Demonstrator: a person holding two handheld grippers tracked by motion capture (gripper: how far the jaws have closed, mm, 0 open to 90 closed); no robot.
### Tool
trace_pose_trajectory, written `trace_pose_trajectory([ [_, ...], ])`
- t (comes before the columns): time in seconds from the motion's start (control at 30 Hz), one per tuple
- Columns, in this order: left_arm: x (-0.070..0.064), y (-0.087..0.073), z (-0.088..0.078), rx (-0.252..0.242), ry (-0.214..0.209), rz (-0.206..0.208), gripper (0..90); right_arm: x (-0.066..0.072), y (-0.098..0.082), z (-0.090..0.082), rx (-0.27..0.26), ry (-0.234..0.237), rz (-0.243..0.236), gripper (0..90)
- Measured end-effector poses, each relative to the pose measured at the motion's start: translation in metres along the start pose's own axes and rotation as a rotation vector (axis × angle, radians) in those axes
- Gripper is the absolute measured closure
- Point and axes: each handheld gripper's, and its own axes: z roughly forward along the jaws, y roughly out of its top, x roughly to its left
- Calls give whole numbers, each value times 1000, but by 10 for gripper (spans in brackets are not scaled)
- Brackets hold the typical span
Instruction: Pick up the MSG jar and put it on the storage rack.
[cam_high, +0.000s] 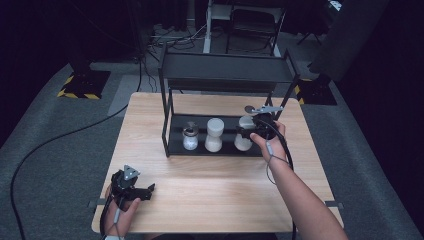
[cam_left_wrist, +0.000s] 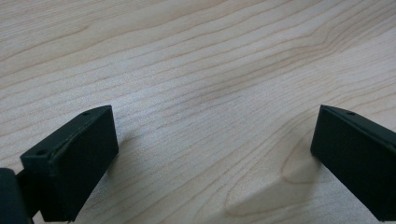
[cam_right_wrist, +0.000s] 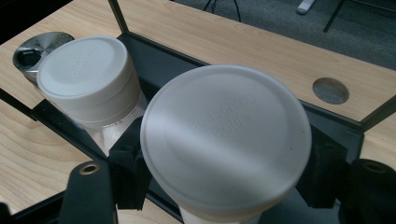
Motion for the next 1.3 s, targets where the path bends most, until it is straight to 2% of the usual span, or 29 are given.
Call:
trace_pose_trajectory([
  [0.4, 0, 0, 0, -1, 1, 0, 3, 2, -3, 22, 30, -2, 27, 327],
  [0.87, 0, 0, 0, -2, 1, 0, 3, -3, -8, 24, 30, -3, 57, 319],
  [1.03, 0, 0, 0, -1, 1, 0, 2, -6, -11, 23, 37, 1, 78, 237],
  [1.13, 0, 0, 0, -1, 1, 0, 3, -6, -14, 18, 21, -3, 86, 161],
  [1.3, 0, 0, 0, -1, 1, 1, 3, -5, -19, 2, -9, -4, 56, 121],
])
